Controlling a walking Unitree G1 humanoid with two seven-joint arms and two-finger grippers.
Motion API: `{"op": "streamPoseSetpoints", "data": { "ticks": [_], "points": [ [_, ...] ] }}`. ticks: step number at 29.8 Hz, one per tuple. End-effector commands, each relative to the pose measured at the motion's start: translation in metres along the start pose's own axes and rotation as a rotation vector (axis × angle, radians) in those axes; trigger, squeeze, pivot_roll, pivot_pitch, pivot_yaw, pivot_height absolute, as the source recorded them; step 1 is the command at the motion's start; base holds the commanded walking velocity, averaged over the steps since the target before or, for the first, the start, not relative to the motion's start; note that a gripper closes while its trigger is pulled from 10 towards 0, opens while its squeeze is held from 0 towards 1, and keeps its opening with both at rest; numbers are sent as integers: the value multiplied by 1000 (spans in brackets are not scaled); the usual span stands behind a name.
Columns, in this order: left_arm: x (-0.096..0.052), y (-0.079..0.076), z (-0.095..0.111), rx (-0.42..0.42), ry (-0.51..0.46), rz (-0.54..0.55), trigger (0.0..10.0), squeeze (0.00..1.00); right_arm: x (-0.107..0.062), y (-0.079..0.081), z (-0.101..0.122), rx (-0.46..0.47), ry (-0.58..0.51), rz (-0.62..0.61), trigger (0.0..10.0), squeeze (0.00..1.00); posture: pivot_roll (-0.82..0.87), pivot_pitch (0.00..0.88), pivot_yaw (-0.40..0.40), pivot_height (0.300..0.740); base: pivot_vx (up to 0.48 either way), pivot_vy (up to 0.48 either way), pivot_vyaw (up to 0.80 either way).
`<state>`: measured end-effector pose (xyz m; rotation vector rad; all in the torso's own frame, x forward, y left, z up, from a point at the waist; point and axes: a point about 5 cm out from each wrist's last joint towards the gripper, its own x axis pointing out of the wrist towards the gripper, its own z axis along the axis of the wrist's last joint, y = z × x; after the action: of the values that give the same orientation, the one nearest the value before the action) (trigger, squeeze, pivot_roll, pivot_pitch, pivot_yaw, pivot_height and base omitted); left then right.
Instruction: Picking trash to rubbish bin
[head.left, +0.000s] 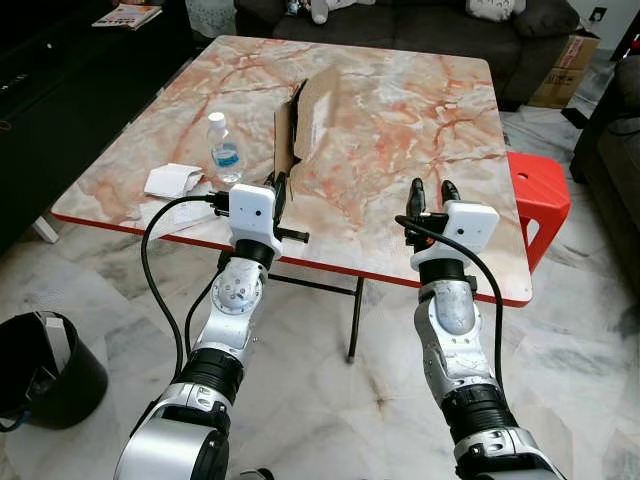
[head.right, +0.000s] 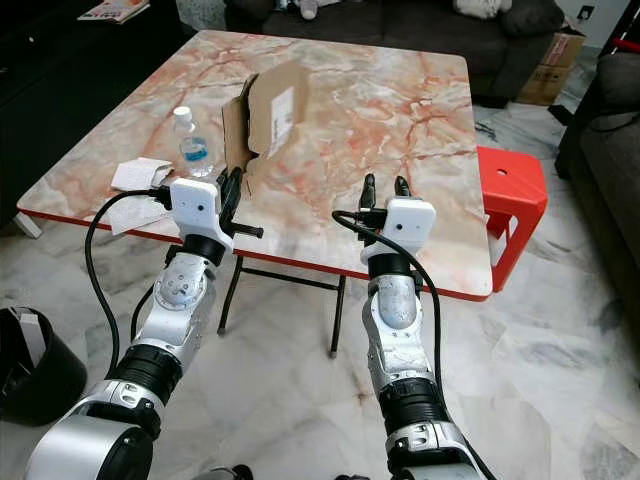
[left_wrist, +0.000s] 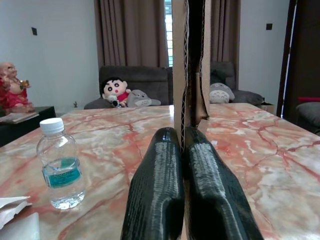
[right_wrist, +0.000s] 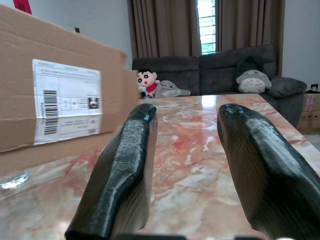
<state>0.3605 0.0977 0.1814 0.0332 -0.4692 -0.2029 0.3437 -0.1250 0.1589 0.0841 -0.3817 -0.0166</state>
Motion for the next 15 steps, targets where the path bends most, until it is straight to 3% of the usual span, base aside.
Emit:
{"op": "streamPoseSetpoints", "data": {
  "ticks": [1,15],
  "points": [
    [-1,-1,0,19,-4,-13,10000,0,1,2,6,5,-31,2,10000,0,125,47,-4,740,0,0,0],
    [-6,-4,-5,19,13,-20,10000,0,-1,4,3,3,-19,9,10000,0,120,30,-3,740,0,0,0]
  ]
}}
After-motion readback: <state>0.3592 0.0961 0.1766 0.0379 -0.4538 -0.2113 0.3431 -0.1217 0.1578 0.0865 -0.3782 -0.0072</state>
